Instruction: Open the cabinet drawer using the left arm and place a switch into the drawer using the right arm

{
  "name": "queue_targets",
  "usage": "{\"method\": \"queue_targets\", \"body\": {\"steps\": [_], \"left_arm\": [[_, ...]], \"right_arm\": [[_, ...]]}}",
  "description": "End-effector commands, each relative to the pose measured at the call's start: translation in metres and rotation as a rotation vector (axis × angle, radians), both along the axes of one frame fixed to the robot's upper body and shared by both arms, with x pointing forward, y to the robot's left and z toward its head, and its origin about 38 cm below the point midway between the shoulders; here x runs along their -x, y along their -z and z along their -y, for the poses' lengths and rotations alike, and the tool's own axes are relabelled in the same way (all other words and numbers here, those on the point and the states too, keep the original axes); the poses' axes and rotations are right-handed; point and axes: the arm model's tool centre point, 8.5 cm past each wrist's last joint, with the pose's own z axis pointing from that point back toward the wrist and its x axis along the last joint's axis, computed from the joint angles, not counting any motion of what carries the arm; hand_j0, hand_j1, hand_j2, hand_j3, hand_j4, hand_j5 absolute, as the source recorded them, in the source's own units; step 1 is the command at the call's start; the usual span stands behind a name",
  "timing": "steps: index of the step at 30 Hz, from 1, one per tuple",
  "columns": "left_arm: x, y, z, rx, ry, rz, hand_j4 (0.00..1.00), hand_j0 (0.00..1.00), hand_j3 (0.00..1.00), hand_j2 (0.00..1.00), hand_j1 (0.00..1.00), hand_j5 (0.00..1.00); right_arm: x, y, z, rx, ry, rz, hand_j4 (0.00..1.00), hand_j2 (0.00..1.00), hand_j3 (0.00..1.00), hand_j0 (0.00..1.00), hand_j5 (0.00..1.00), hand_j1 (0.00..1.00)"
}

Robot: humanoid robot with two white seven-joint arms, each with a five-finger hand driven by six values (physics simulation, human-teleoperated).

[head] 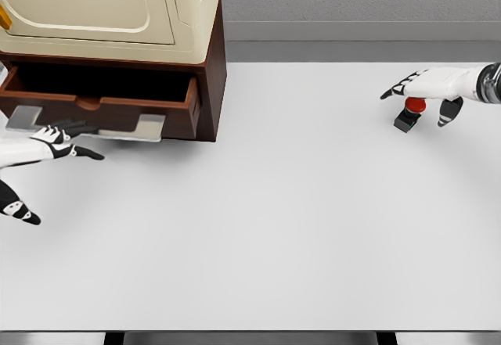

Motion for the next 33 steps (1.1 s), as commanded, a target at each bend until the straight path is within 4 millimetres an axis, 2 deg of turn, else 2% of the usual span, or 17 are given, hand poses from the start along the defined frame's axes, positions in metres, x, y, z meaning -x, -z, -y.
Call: {"method": "queue_targets", "body": {"steps": [1,18,20,26,33], "left_arm": [[0.004,0.008,-0.015,-0.159,0.027,0.036,1.0,1.0,1.0,1.0,1.0,1.0],[0.024,0.012,-0.032,-0.202,0.072,-0.008,1.0,1.0,1.0,1.0,1.0,1.0],[0.03,0.013,-0.035,-0.209,0.088,-0.018,1.0,1.0,1.0,1.0,1.0,1.0],[0.036,0.012,-0.039,-0.218,0.108,-0.022,1.0,1.0,1.0,1.0,1.0,1.0],[0.04,0.011,-0.04,-0.201,0.119,-0.032,1.0,1.0,1.0,1.0,1.0,1.0]], "right_arm": [[0.0,-0.001,0.001,-0.005,0.004,0.002,1.0,1.0,1.0,1.0,1.0,1.0],[0.0,0.002,0.004,0.0,0.014,-0.008,1.0,1.0,1.0,1.0,1.0,1.0],[0.0,0.002,0.004,0.0,0.014,-0.008,0.96,0.96,0.96,0.96,0.96,0.96],[0.0,0.003,0.004,-0.001,0.013,-0.008,1.0,1.0,1.0,1.0,1.0,1.0],[0.0,0.003,0.004,0.013,0.013,-0.007,0.99,0.99,0.99,0.99,0.99,0.99]]}}
